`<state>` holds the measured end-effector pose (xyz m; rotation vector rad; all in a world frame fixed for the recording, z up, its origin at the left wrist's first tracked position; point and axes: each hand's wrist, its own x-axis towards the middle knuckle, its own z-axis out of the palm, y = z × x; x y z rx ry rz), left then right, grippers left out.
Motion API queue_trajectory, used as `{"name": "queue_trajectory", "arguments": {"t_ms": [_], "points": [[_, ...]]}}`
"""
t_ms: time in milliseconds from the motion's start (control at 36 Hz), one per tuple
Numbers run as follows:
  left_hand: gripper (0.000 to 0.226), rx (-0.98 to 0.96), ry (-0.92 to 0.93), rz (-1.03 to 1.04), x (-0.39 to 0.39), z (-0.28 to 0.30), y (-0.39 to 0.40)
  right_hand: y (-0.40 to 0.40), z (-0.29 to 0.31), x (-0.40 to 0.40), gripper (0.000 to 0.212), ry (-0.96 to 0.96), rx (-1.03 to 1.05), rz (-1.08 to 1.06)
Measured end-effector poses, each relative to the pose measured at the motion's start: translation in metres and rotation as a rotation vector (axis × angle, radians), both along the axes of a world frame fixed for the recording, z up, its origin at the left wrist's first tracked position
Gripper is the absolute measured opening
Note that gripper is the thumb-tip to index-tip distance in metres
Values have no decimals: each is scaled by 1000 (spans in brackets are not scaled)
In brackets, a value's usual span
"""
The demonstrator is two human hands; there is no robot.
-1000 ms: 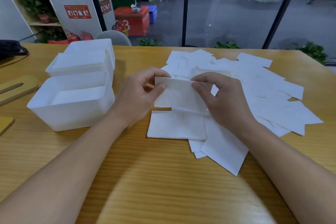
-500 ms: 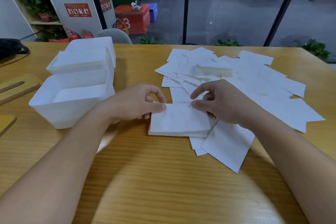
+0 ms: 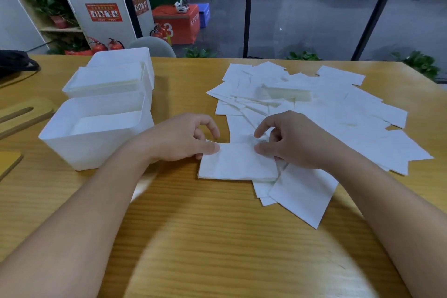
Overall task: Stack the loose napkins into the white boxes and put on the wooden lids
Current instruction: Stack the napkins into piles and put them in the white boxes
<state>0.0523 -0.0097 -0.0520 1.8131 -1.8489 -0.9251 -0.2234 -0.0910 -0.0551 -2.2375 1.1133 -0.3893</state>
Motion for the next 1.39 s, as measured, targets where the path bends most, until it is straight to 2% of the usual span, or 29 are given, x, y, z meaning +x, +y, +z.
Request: {"name": "queue_trajectory", "arguments": {"t_ms": [167,278,361,556,667,806,917,1083,1167,1194,1250,1389], "points": [[29,-99,-75,52,3,-4,-4,-4,-9,4,7,-42,-228,-42],[16,-225,-37,74,-4,-10,-6,-8,-24,16,21,4,-308,31],[10,-231,-46,37,-11,-16,-7,-9,-28,22,20,25,-311,30],[9,-200,-7,-3,-11,-17,-9,-7,-24,26,3,-21,-273,-30],[8,-190,15,-3,-11,-16,-9,-8,-21,28,11,4,-241,-43],[8,-183,22,-16,-11,-14,-9,-9,-21,31,2,50,-233,-47],[8,-185,12,-20,-11,-15,-9,-9,-18,32,6,60,-245,-45],[20,-352,42,114,-18,-25,-13,-6,-20,30,7,-68,-252,-18],[7,-369,51,112,-30,-30,-13,-5,-23,29,8,-138,-259,15],[2,-369,45,102,-33,-31,-13,-6,-26,29,9,-148,-262,25],[12,-380,34,101,-35,-33,-12,-8,-30,28,9,-150,-262,32],[14,-431,55,131,-30,-27,-11,-14,-29,16,7,-115,-247,3]]}}
